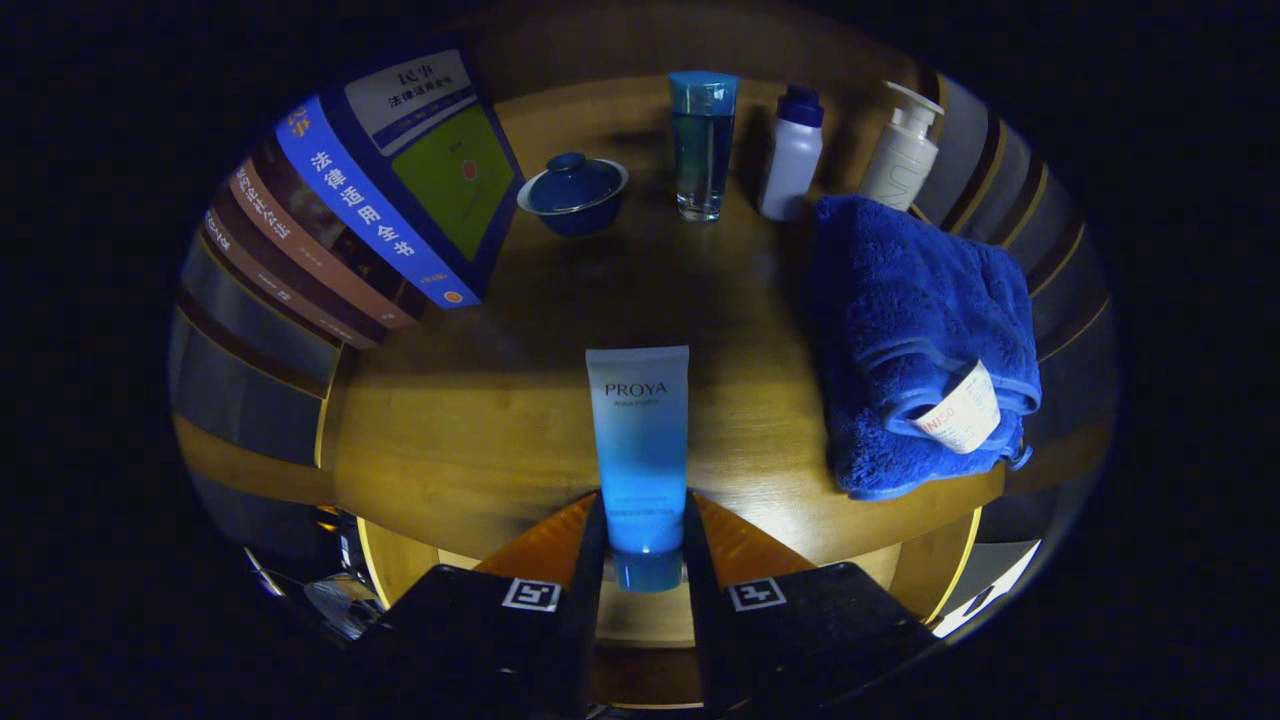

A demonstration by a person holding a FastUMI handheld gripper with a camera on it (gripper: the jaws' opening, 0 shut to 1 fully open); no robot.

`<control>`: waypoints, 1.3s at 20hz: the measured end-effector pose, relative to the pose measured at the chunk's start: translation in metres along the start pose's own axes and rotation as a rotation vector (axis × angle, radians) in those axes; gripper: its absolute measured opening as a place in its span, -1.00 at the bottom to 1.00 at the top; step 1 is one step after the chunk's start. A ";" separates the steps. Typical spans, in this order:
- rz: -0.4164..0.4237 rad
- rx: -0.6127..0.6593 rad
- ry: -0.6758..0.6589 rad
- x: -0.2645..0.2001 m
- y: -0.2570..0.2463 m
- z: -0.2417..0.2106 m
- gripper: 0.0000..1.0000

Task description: Pull open the drawer, take out the items inside it, and place them on the countertop above the cabinet.

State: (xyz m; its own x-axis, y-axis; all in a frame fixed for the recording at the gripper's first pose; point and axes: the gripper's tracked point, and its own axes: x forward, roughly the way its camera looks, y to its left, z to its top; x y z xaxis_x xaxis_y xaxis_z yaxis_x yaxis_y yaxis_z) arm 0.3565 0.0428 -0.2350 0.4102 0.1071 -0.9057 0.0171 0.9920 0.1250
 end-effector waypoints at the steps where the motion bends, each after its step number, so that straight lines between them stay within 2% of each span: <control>1: -0.002 0.001 -0.013 -0.001 -0.001 0.002 -0.01; 5: 0.006 0.003 -0.074 -0.009 -0.002 0.005 1.00; 10: -0.013 -0.005 -0.277 -0.047 -0.005 0.016 1.00; 16: -0.034 -0.012 -0.679 -0.118 0.000 0.012 1.00; 20: -0.044 -0.011 -0.920 -0.177 0.002 -0.015 1.00; 23: -0.037 0.016 -0.987 -0.209 -0.004 -0.047 0.99; 26: -0.088 -0.013 -1.022 -0.229 -0.017 -0.077 1.00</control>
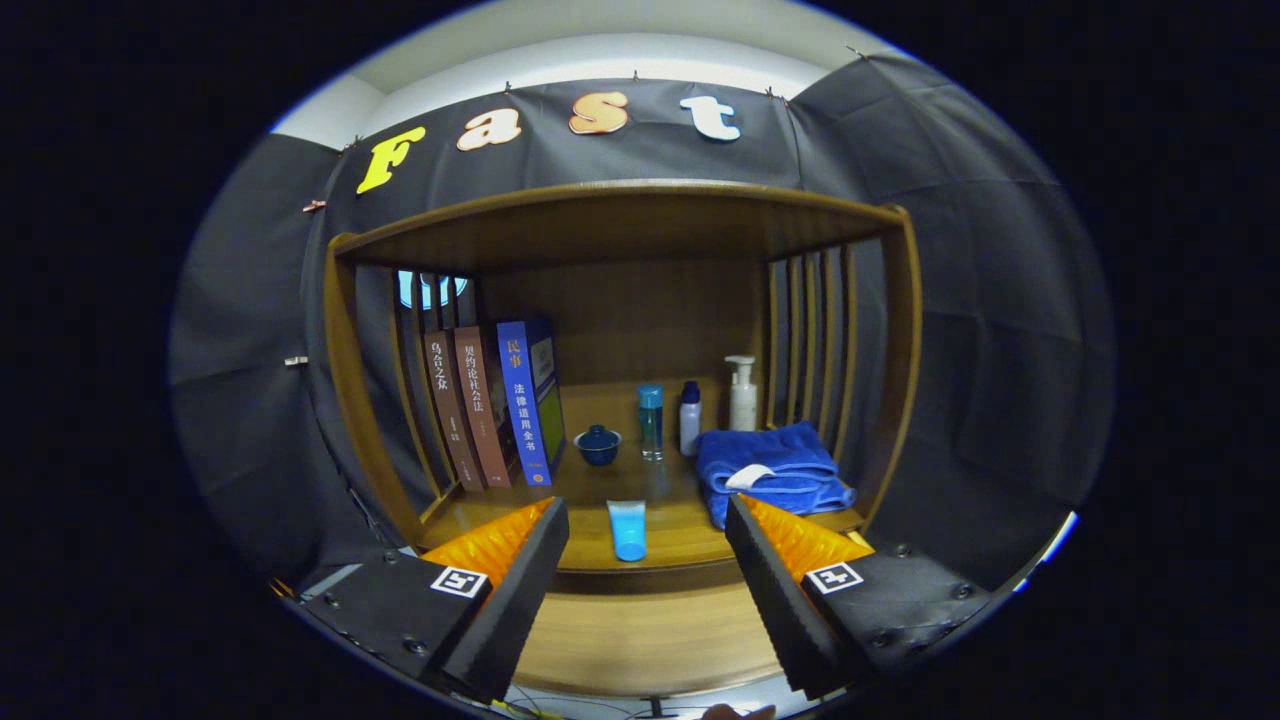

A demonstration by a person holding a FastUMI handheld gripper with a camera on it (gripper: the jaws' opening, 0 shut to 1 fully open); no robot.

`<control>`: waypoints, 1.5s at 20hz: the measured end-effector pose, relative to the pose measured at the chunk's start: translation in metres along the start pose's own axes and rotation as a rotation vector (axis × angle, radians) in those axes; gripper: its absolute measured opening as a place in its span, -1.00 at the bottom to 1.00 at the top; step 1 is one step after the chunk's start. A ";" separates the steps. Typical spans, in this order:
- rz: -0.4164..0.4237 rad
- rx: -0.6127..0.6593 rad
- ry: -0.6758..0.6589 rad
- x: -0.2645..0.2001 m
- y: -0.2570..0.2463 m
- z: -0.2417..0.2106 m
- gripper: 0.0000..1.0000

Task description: Pull open the drawer, take out the items inside it, and place them on the countertop above the cabinet.

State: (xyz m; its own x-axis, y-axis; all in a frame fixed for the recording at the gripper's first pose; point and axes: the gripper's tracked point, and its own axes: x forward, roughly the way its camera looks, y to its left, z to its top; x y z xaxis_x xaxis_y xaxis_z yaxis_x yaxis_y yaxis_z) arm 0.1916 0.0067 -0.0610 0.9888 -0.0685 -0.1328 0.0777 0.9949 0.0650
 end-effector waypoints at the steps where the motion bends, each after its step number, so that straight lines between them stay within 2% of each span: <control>1: -0.004 -0.011 -0.010 -0.011 -0.002 -0.001 1.00; 4: -0.002 -0.033 -0.032 -0.036 -0.004 -0.013 0.99; 7: 0.003 -0.069 -0.034 -0.055 -0.005 -0.046 1.00; 9: 0.036 -0.053 -0.045 -0.063 0.000 -0.073 0.99; 12: 0.077 -0.001 -0.120 -0.077 0.005 -0.100 0.99; 14: 0.068 -0.032 -0.160 -0.093 -0.002 -0.115 0.98; 19: 0.074 -0.066 -0.107 -0.108 0.011 -0.166 0.98; 23: 0.095 -0.031 -0.054 -0.112 0.020 -0.198 0.99; 26: 0.092 0.005 -0.024 -0.100 0.014 -0.218 0.99; 30: 0.079 0.078 -0.006 -0.088 0.001 -0.229 0.99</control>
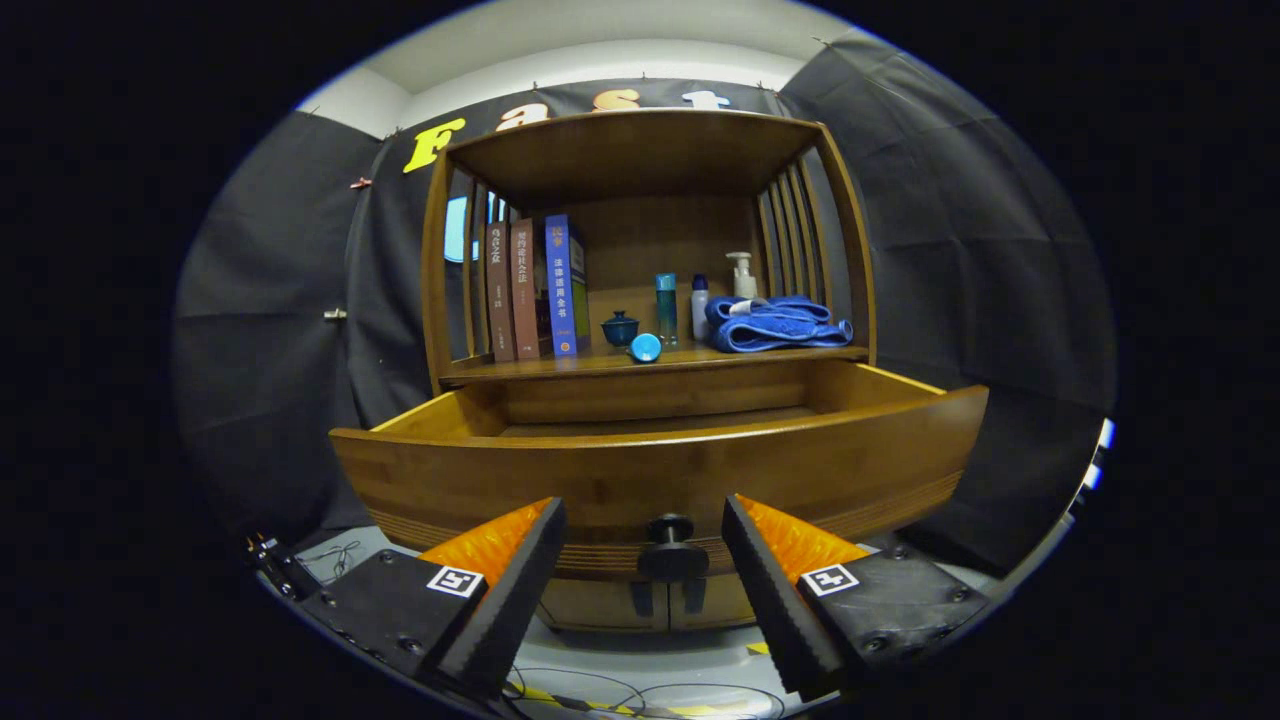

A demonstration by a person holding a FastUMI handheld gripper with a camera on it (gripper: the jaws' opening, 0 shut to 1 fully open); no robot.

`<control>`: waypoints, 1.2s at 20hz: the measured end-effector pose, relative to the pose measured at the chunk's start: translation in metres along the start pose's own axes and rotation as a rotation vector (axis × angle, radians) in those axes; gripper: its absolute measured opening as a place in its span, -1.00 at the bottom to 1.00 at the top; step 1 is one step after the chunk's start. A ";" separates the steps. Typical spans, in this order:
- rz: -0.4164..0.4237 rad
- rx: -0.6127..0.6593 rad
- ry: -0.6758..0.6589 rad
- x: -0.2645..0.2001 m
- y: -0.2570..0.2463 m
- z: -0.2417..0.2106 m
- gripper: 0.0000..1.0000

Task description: Pull open the drawer, take out the items inside it, and place them on the countertop above the cabinet.

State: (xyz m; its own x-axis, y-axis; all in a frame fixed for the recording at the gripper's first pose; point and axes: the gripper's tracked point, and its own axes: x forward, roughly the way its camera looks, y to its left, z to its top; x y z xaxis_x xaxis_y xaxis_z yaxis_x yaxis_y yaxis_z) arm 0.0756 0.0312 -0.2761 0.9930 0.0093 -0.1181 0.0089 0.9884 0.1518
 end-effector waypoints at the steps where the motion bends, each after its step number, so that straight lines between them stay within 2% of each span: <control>1: -0.001 0.012 -0.001 0.003 -0.002 0.000 0.99; 5: -0.007 -0.004 0.059 0.021 -0.005 -0.007 0.99; 11: 0.003 -0.035 0.022 0.023 -0.008 0.001 1.00; 24: -0.003 -0.056 0.058 0.104 -0.004 0.018 1.00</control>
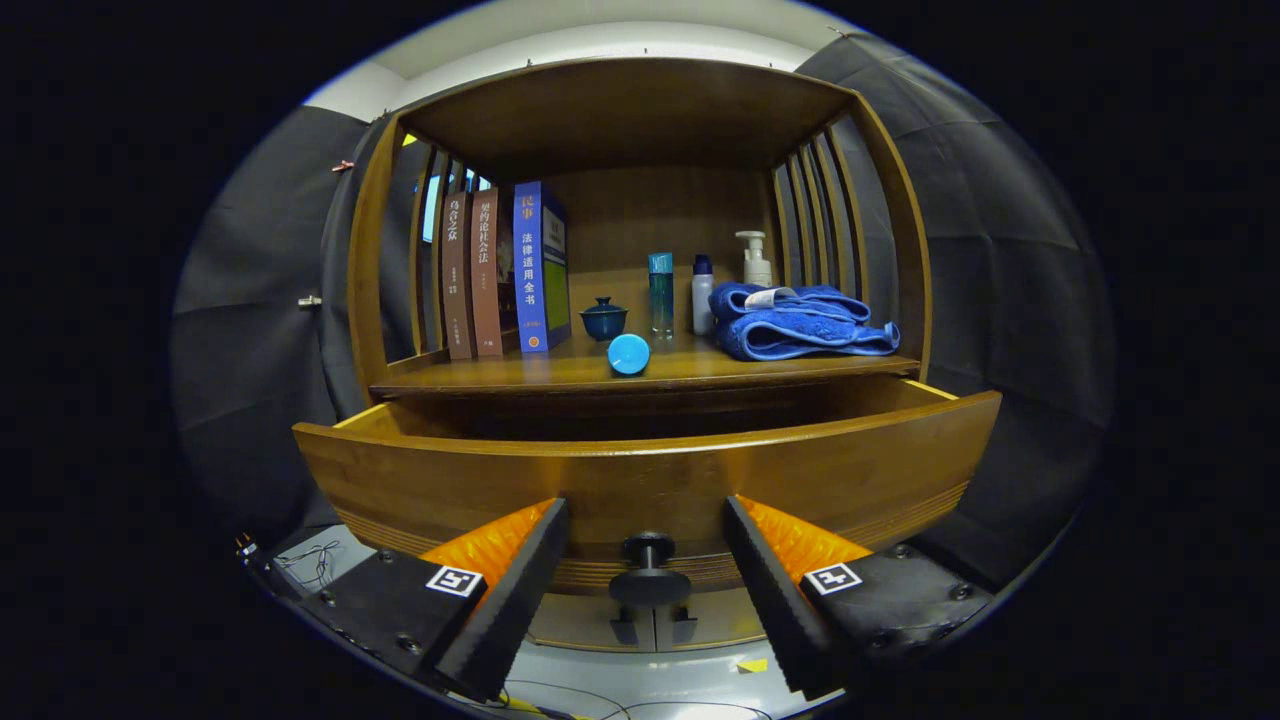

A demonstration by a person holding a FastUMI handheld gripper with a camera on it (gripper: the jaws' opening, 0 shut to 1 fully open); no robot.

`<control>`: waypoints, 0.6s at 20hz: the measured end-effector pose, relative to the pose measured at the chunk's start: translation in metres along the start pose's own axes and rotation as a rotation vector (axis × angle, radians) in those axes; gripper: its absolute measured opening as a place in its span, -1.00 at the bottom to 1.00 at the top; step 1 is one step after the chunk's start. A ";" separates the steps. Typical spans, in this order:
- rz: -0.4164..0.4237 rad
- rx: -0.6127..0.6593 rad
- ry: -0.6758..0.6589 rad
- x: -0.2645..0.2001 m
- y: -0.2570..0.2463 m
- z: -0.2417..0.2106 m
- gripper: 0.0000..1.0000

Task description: Pull open the drawer, take out the items inside it, and place them on the countertop above the cabinet.

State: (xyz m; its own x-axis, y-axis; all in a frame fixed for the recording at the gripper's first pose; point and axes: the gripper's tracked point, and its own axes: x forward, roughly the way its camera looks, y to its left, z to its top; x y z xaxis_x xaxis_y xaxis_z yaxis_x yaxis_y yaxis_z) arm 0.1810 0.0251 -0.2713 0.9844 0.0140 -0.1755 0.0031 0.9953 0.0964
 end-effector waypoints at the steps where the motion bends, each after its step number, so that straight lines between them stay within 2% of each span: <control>1: 0.001 -0.002 0.001 0.005 0.000 0.001 1.00; 12: 0.001 -0.032 0.010 0.042 -0.002 0.008 1.00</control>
State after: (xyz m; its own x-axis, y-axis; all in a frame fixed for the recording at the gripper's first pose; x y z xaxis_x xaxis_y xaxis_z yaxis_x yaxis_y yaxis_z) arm 0.2238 0.0233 -0.2705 0.9826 0.0156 -0.1852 -0.0035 0.9979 0.0650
